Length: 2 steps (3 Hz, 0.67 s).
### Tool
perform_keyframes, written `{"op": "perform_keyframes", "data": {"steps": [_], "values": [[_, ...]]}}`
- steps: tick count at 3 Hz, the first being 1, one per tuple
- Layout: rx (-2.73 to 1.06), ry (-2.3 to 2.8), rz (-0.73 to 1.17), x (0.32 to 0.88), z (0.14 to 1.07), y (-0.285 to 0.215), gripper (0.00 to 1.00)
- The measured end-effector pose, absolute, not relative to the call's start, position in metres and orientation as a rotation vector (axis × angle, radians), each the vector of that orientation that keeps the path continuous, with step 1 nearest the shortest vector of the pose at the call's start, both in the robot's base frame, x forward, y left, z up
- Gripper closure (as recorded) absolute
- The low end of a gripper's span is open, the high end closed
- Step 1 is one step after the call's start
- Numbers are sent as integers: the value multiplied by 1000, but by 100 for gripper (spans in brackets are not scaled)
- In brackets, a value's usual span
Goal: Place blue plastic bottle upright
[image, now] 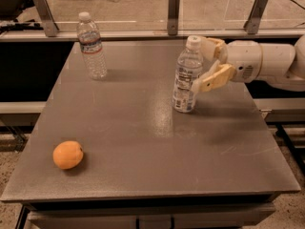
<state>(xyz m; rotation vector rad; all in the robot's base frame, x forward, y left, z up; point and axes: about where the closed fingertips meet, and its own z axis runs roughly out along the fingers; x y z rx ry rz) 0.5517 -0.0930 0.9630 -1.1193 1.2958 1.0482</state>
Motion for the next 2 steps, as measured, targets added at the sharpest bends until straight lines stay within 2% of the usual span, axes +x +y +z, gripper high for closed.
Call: {"op": "perform_keyframes", "data": {"steps": [1, 2], "values": [[-1281, 1286, 948, 526, 1026, -91, 0], [-1281, 1286, 949, 526, 1026, -91, 0]]}}
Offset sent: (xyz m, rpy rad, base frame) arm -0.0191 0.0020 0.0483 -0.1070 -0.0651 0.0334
